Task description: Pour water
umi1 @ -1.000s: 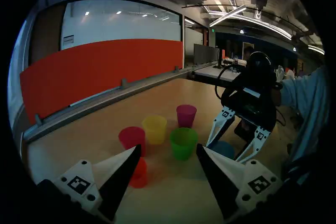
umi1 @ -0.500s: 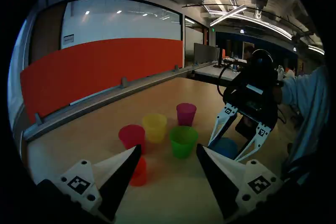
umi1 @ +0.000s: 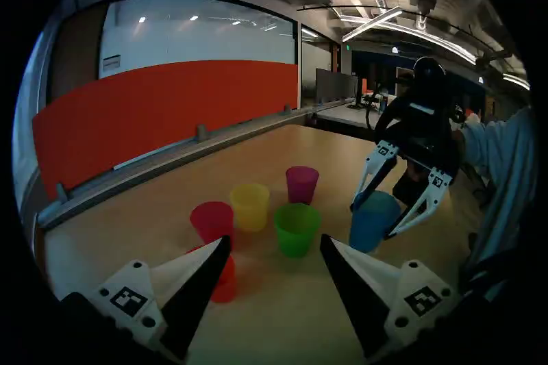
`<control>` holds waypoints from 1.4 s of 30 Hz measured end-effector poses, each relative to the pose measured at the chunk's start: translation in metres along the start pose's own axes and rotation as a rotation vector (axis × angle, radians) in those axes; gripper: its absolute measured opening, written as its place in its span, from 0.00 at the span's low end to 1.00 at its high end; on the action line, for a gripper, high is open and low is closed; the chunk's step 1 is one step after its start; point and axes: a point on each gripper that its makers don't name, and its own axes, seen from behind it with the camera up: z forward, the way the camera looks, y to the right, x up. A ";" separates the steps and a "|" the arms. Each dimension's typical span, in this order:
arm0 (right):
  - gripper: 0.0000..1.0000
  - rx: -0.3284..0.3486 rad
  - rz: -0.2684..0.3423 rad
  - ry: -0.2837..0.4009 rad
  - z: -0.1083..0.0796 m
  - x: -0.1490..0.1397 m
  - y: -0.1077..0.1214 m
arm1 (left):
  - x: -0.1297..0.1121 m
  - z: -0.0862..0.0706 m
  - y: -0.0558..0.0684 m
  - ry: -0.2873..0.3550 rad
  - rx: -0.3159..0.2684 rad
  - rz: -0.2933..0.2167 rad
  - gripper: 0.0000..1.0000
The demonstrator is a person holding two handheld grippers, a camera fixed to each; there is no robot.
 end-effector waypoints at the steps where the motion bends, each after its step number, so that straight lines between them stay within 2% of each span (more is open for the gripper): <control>1: 0.90 -0.003 0.004 0.009 -0.004 0.003 0.001 | 0.000 0.000 0.001 0.000 0.000 0.001 0.97; 12: 0.90 -0.045 0.032 0.110 -0.034 0.029 0.010 | 0.004 0.001 0.008 0.000 -0.006 0.009 0.97; 26: 0.90 -0.089 0.050 0.288 -0.068 0.072 0.019 | 0.001 0.005 0.010 -0.009 -0.003 0.012 0.97; 42: 0.90 -0.138 0.054 0.388 -0.093 0.103 0.032 | -0.003 0.012 0.013 -0.021 -0.015 0.013 0.97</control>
